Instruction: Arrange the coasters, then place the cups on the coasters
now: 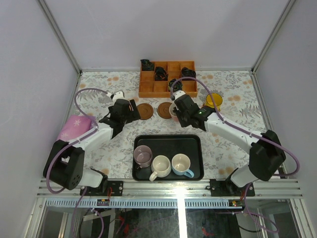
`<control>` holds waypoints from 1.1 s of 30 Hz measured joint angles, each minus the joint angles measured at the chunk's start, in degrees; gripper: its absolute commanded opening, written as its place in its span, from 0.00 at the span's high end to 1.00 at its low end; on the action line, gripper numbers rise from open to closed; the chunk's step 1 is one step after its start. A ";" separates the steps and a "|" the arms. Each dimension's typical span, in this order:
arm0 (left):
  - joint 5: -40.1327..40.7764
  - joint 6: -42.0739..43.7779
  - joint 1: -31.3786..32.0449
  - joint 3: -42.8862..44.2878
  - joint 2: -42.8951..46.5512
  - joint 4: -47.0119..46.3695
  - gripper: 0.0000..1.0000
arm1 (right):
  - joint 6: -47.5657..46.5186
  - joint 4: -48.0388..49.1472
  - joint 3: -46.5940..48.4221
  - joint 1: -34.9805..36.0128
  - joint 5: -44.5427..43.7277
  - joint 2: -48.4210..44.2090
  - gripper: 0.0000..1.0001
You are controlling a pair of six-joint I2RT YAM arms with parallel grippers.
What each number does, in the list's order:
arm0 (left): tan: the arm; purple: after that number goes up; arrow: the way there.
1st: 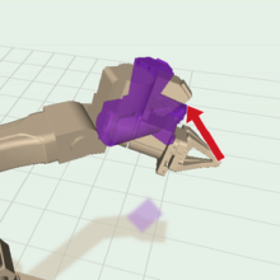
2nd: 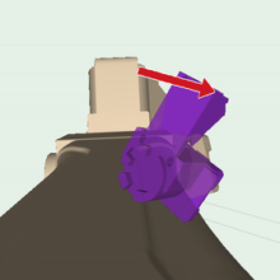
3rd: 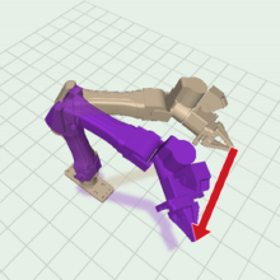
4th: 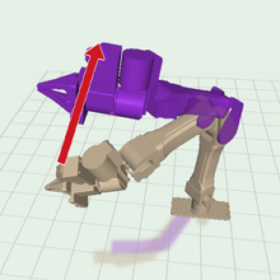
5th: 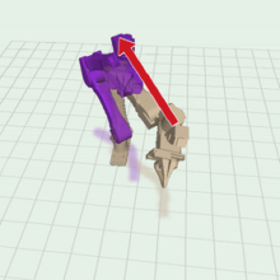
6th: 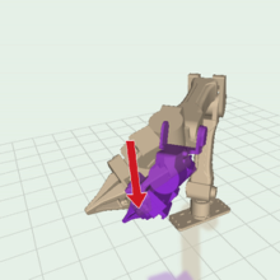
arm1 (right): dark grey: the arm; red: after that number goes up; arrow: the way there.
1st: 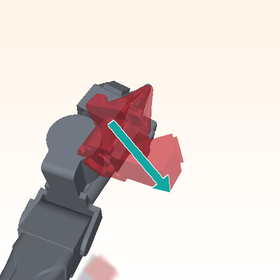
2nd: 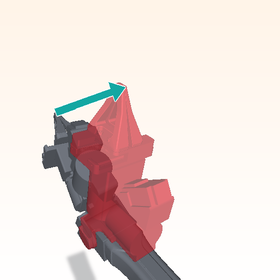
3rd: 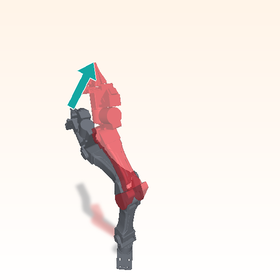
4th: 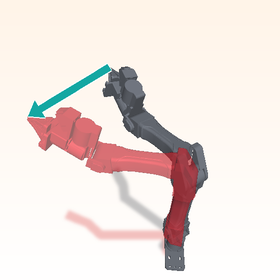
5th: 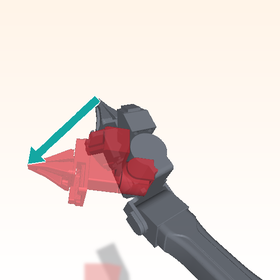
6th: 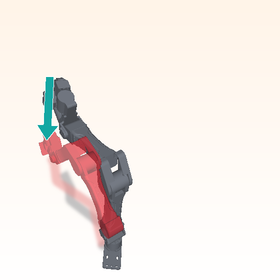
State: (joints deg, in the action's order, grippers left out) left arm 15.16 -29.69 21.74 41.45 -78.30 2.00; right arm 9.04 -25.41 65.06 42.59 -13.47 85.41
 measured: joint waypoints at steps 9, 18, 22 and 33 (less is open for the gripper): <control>-0.90 2.47 -0.02 4.48 -2.47 -0.79 0.16 | 5.51 6.43 0.79 -6.62 -1.11 8.20 1.00; -1.33 3.23 -0.07 4.79 -3.72 -0.94 0.16 | 7.04 11.26 1.57 -11.30 -1.97 9.22 1.00; -1.33 3.28 -0.07 4.79 -3.72 -0.94 0.16 | 7.04 13.38 1.31 -11.67 -2.14 8.96 1.00; -1.92 3.28 -0.31 4.79 -3.72 -0.96 0.16 | 5.01 18.91 -0.55 -12.13 -4.96 8.15 1.00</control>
State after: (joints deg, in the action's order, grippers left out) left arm 13.23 -26.41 21.43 46.24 -82.02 1.04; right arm 14.04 -6.50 64.51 30.46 -18.44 93.56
